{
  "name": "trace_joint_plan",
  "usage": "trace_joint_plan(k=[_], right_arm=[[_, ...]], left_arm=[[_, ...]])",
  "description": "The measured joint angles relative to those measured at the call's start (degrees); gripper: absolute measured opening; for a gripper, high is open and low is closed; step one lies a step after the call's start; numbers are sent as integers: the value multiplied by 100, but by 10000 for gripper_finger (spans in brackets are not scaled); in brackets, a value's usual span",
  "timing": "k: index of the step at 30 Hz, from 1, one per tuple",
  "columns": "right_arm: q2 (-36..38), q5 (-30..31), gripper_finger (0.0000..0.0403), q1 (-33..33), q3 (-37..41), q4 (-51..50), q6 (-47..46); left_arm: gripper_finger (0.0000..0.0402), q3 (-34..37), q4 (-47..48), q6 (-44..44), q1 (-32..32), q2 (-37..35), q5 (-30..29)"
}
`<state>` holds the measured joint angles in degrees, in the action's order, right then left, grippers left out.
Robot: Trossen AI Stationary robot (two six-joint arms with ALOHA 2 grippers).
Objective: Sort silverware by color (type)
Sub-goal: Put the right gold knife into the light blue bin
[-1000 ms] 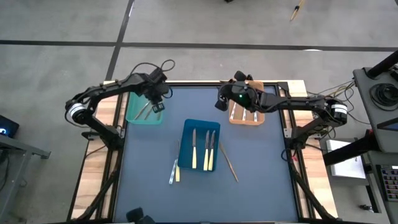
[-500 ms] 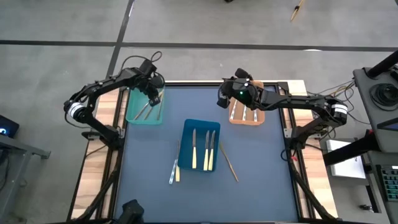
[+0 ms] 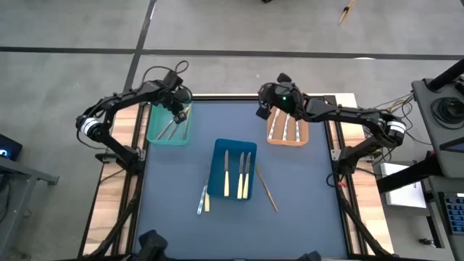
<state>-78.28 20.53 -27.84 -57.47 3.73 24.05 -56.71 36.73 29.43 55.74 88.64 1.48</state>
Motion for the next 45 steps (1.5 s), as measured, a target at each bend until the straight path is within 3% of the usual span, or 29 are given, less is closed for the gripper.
trace_joint_plan(k=[26,34,39,45], right_arm=[[2,-4,121,-32,-2,0,-3],[4,-3,121,-32,-2,-2,-3],[4,-2,121,-32,-2,-2,-3],[4,-4,121,-32,-2,-2,-4]], left_arm=[[0,640,-642,-190,223,61,-15],[0,752,-860,-341,223,270,-253],[0,750,-879,-382,230,331,-703],[0,750,-936,-310,230,445,-697]])
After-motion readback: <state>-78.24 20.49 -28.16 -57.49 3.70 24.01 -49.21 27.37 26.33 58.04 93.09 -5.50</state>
